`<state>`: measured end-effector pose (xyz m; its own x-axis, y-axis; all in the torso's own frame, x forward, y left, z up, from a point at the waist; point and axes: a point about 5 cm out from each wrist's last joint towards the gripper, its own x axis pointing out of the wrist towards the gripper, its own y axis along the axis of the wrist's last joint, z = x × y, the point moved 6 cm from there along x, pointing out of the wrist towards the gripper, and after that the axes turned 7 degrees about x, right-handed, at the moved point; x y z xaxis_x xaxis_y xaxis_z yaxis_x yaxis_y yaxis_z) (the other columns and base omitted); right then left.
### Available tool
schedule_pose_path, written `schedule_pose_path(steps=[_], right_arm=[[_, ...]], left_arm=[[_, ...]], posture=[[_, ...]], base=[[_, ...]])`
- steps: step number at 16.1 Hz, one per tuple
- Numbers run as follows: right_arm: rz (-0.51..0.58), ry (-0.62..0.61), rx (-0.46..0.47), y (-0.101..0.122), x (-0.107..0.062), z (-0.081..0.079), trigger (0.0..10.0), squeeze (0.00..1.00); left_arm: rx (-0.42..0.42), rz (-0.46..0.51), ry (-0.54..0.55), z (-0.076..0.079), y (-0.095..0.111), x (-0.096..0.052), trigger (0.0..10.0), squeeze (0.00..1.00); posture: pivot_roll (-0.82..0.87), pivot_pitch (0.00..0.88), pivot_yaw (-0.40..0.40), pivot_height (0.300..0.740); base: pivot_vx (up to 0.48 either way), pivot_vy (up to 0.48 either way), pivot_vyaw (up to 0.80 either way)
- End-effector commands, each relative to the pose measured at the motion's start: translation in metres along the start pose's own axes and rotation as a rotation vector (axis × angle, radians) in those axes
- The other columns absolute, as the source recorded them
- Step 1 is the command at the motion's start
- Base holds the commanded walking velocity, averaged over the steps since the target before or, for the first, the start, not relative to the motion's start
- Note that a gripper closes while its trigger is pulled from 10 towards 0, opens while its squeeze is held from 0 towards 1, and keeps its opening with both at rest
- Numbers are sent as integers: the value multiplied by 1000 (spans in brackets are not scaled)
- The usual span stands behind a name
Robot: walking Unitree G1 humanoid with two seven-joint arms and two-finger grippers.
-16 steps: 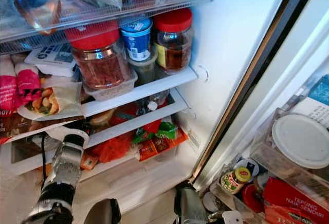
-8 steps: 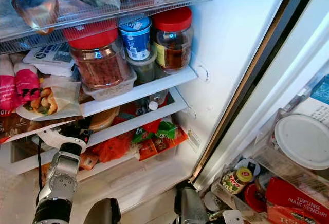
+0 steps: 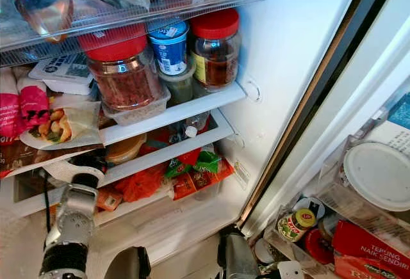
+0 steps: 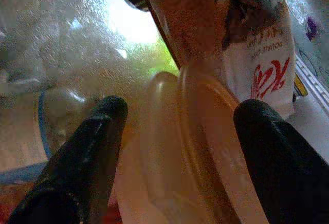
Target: Restocking fridge
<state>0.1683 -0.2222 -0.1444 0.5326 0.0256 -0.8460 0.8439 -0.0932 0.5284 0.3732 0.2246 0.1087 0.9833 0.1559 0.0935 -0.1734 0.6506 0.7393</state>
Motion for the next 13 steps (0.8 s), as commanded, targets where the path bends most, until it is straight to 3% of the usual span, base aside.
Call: schedule_pose_path(steps=[1,2,3,4,6,7,13], right_arm=[[0,10,12,-2,0,-3,10000,0],[0,10,13,-2,0,-3,10000,0],[0,10,13,-2,0,-2,10000,0],[0,10,13,-2,0,-3,10000,0],[0,10,12,-2,0,-3,10000,0],[0,10,13,-2,0,-3,10000,0],[3,4,17,-3,0,-2,10000,0]], left_arm=[[-17,-1,4,0,2,-1,10000,0],[-18,1,-4,2,2,-1,10000,75],[-24,-3,-6,2,2,-2,10000,827],[-27,-7,-6,3,2,-2,10000,847],[-11,-24,-38,8,-1,-6,10000,702],[10,-31,-53,10,-2,-9,10000,0],[17,-32,-47,5,1,-19,10000,0]], posture=[[-86,134,-24,612],[-87,134,-24,612],[-87,134,-24,612],[-87,133,-24,612],[-89,133,-23,612],[-89,133,-23,612],[-86,134,-22,612]], base=[[0,0,0],[0,0,0],[0,0,0],[0,0,0],[0,0,0],[0,0,0],[0,0,0]])
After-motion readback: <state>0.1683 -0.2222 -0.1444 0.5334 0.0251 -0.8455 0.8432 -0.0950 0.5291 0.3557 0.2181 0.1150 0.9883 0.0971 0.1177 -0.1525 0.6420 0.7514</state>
